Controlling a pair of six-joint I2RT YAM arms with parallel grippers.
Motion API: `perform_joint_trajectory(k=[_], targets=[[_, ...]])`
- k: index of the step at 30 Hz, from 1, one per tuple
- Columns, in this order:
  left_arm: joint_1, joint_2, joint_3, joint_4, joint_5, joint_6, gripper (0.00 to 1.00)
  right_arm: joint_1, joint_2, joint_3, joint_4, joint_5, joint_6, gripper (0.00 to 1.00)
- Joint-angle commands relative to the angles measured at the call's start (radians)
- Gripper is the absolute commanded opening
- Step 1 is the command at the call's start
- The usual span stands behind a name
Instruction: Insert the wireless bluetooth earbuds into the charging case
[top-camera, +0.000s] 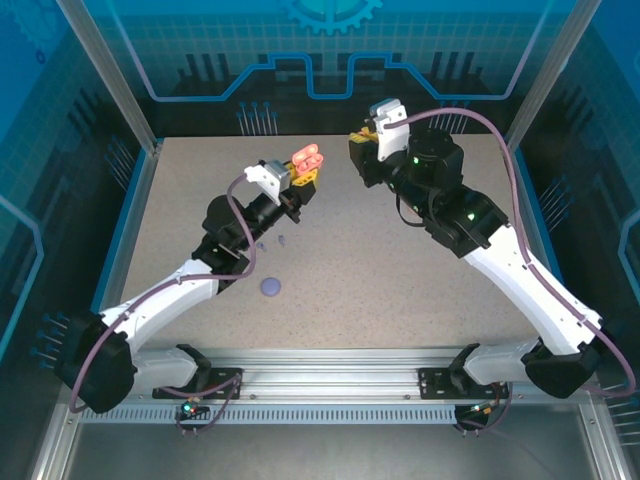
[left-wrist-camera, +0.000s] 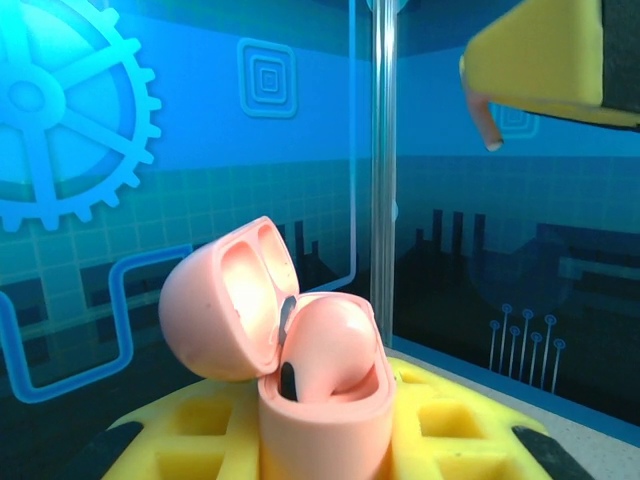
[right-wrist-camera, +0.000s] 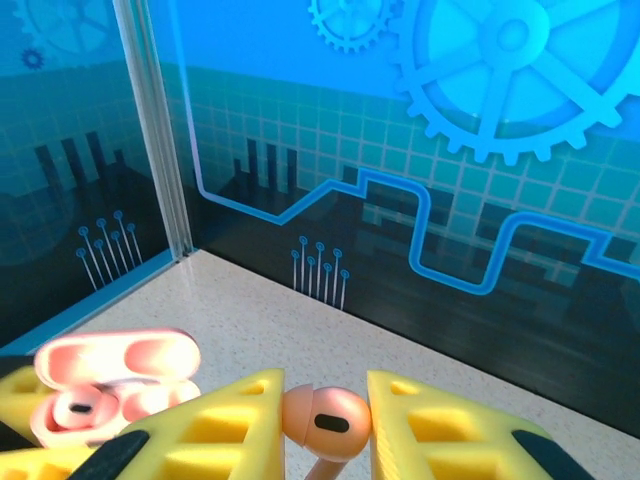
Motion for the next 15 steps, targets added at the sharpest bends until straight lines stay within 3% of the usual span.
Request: perform_joint_trajectory(k=[1,15], targets=[[-0.014,0.012,0.041,0.003,0.03,-0.018,0.0,0.013,0.019,0.037,0.055,-0.062,0.015,0.25],[-0.044,0.06,0.09,-0.037,0.042,-0.054,0.0,0.008,0.052,0.021,0.048,-0.158,0.13,0.25]])
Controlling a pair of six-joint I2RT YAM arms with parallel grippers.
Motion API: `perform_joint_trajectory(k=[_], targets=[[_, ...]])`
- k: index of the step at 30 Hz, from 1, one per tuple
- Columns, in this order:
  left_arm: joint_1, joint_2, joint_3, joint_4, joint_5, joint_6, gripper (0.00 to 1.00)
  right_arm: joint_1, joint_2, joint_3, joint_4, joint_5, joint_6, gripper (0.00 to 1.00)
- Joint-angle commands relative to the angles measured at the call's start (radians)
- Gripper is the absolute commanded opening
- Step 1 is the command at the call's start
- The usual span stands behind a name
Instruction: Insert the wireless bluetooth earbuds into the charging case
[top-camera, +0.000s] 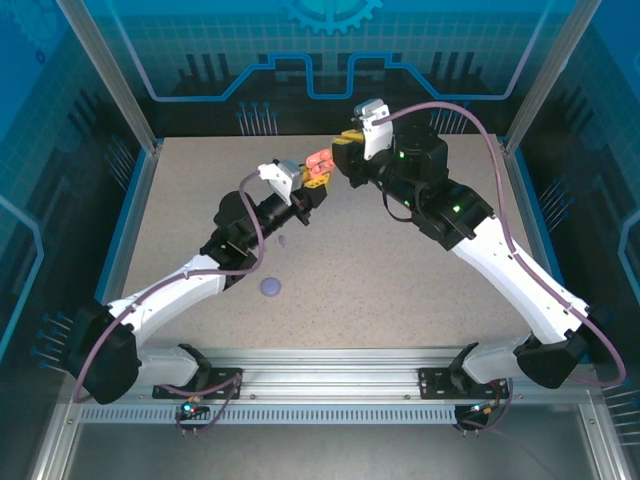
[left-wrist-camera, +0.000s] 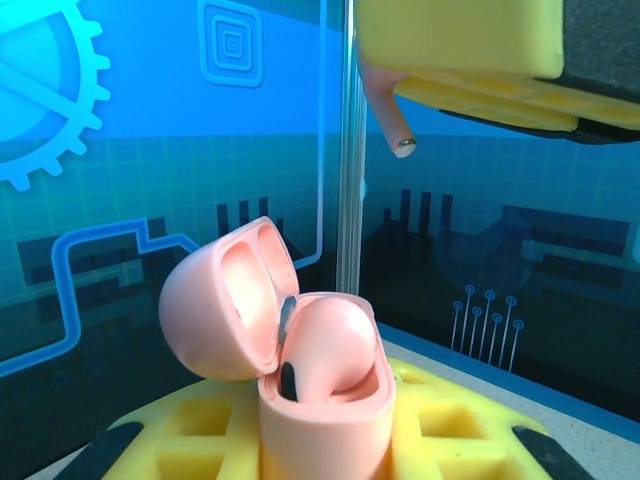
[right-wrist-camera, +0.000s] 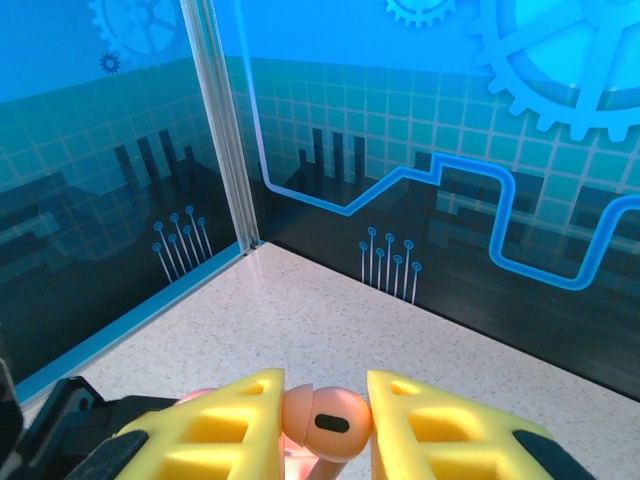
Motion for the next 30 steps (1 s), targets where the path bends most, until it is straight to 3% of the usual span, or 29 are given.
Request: perform_joint_trajectory(k=[1,16,30], targets=[[-0.008,0.008,0.046,0.005,0.022,-0.025,0.0,0.007,-0.005,0.002,0.034,-0.031,0.042,0.25],[-0.011,0.002,0.055,-0.003,0.02,-0.048,0.0,-0.026,-0.03,-0.14,0.139,-0.12,-0.002,0.24],[-0.018,0.009,0.054,-0.001,0.02,-0.05,0.0,-0.066,-0.027,-0.144,0.167,-0.139,0.022,0.24]])
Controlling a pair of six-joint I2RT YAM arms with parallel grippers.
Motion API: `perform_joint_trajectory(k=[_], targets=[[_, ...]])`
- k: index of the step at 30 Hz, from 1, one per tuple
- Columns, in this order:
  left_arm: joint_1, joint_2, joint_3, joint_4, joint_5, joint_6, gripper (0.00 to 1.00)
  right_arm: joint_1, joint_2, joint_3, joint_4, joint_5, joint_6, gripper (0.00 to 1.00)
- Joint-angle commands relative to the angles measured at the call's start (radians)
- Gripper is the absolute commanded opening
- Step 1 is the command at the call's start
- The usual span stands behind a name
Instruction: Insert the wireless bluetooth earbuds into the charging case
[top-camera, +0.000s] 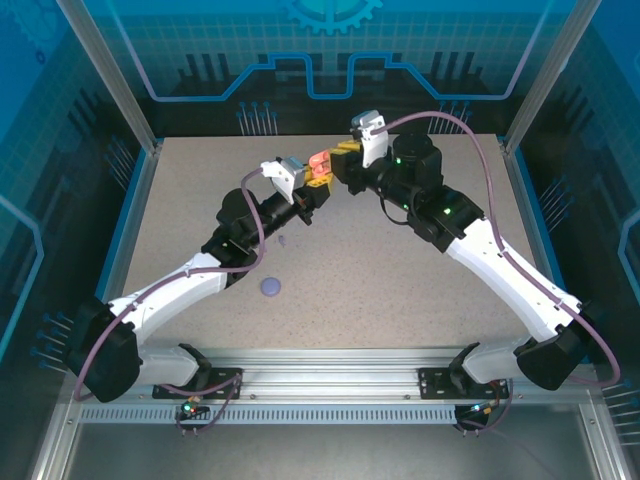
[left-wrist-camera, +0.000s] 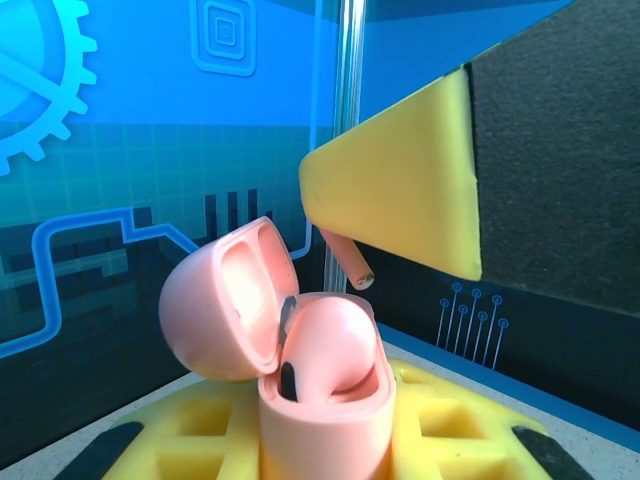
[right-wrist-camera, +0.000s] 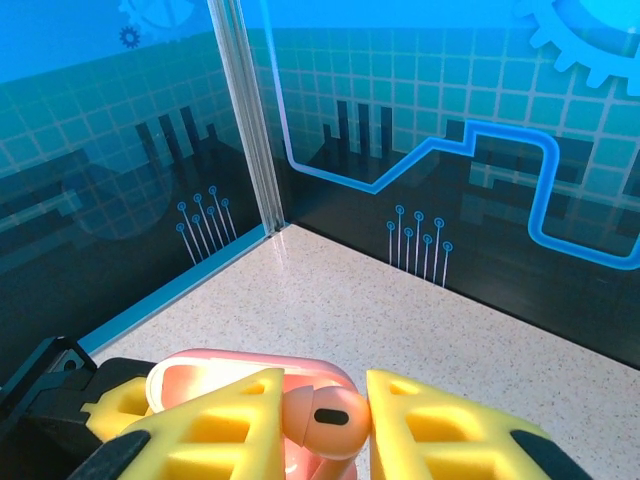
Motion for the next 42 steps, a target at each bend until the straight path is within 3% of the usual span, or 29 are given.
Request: perform_joint_trajectory(k=[1,22,42], targets=[[-0.009,0.002,0.035,0.024,0.015,-0.021,0.0,-0.014,-0.018,-0.004,0.053,-0.022,0.01,0.24],[-0.014,-0.008,0.046,0.035,0.021,-0.027,0.0,-0.037,-0.01,-0.066,0.093,-0.034,0.006,0.22],[-0.019,0.001,0.058,0.037,0.023,-0.016,0.0,-0.03,-0.078,-0.193,0.17,-0.142,-0.134,0.21]])
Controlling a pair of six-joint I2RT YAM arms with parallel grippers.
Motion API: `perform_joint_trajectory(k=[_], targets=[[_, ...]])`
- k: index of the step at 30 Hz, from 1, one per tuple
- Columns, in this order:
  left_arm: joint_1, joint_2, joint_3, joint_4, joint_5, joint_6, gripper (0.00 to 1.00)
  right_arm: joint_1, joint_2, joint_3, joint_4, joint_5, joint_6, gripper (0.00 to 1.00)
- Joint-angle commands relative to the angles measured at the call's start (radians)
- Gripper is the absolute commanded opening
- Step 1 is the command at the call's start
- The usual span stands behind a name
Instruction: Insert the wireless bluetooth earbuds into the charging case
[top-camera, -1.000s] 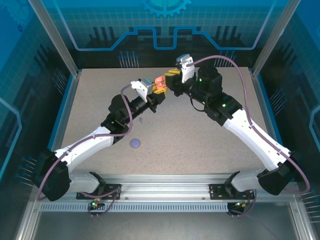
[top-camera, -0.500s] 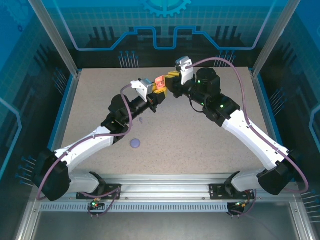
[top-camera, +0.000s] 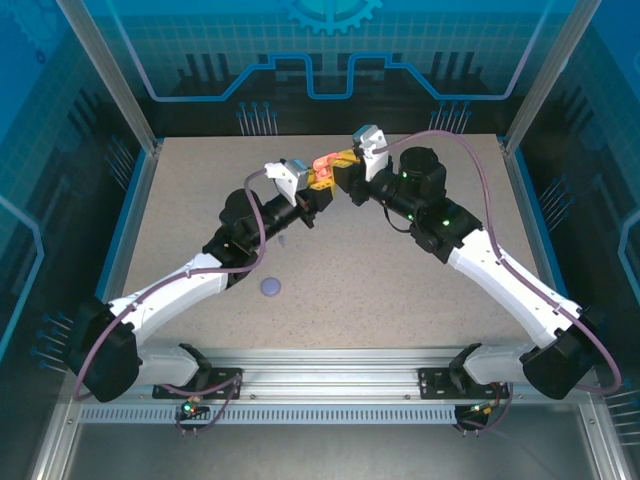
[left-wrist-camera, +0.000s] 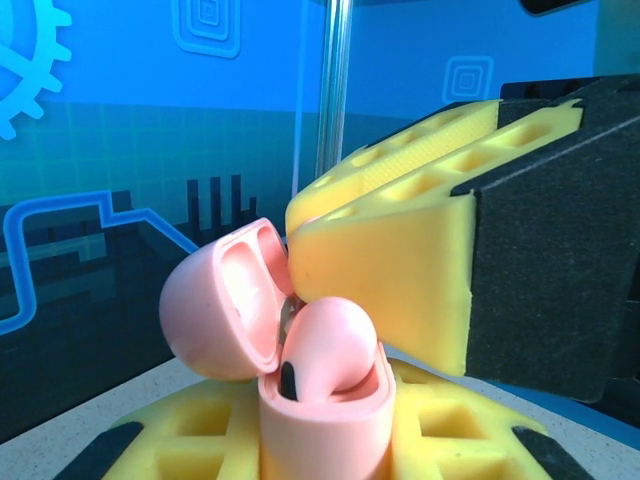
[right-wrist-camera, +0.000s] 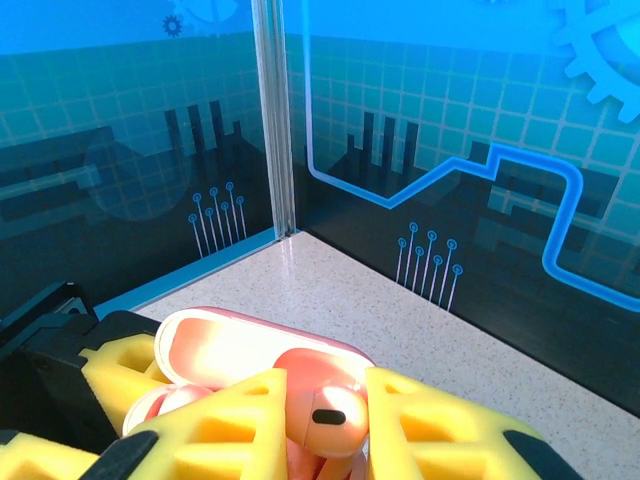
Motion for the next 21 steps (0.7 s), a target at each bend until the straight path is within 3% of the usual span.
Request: perform_joint_trajectory(k=[1,21], targets=[[-0.005,0.002,0.053,0.069,0.013,0.003,0.0,-0.001,-0.021,-0.014,-0.003,-0.044,-0.021,0.21],[-0.005,0.008,0.058,0.074,0.015,-0.001,0.0,0.0,-0.037,-0.001,0.0,-0.038,0.0,0.34]])
